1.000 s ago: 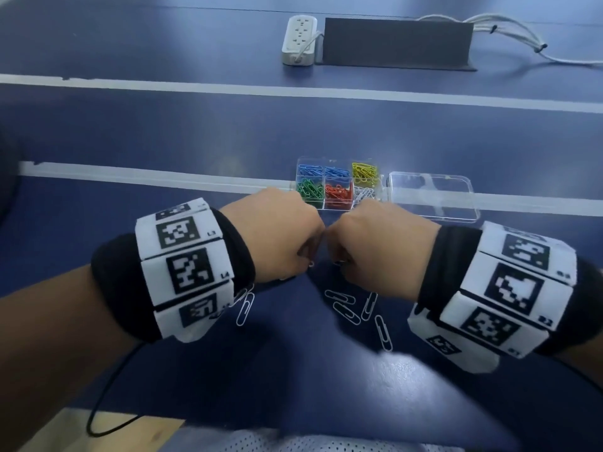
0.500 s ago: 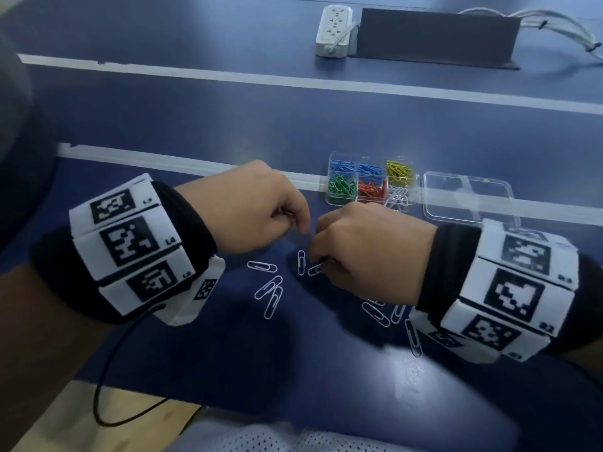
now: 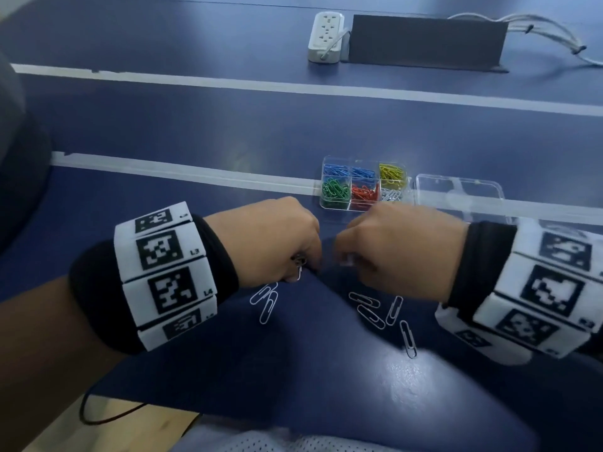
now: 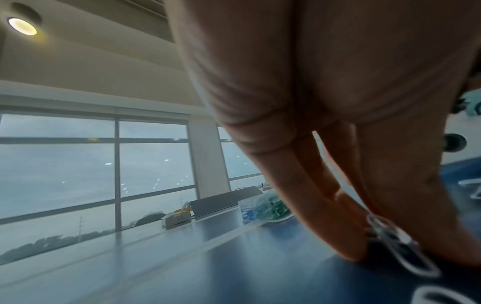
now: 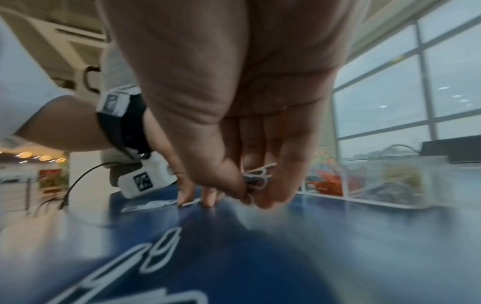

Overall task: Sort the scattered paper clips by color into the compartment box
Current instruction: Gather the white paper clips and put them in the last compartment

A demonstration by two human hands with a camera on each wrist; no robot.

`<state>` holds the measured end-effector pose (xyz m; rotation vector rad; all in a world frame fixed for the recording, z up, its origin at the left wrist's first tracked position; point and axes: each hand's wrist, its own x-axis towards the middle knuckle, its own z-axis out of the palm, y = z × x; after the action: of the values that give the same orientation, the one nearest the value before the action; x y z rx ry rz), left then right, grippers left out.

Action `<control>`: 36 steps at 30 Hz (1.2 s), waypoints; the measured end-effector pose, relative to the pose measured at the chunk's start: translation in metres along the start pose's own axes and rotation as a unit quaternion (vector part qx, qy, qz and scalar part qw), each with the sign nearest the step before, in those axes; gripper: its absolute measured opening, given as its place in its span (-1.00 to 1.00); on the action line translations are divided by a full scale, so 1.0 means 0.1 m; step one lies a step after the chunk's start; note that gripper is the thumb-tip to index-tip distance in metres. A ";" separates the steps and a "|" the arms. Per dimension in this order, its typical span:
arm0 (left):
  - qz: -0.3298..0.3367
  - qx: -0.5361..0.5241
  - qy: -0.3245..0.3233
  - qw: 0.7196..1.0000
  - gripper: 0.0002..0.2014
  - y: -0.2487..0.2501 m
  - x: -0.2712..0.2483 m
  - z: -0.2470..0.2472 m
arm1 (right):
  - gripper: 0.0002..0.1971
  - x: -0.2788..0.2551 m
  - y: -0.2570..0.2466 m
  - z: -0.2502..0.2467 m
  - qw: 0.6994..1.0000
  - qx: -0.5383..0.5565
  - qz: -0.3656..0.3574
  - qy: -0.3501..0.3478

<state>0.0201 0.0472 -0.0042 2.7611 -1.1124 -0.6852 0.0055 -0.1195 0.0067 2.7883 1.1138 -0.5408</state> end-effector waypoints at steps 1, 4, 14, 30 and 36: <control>0.004 0.002 -0.007 1.000 -0.77 0.00 0.00 0.00 | -0.69 -0.02 0.06 -0.02 0.999 0.010 0.028 0.014; 0.010 0.010 -0.027 1.000 -0.85 -0.02 0.01 -0.01 | -0.67 -0.05 0.28 -0.09 0.988 0.016 0.130 0.082; 0.019 -0.051 0.044 0.998 -0.87 0.03 0.10 -0.17 | -0.68 0.05 0.62 -0.12 0.971 0.068 0.197 0.117; -0.013 -0.068 0.185 0.980 -0.94 0.30 1.03 -0.47 | -0.72 -0.44 0.64 0.02 0.947 0.149 0.248 0.142; -0.023 -0.078 0.177 0.981 -0.90 0.29 1.10 -0.47 | -0.83 -0.58 0.53 0.06 0.963 0.140 0.206 0.103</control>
<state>0.0919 -0.0526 0.0041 2.6404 -0.8809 -0.2535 0.0011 -0.1971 0.0194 3.2555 0.4747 -0.3923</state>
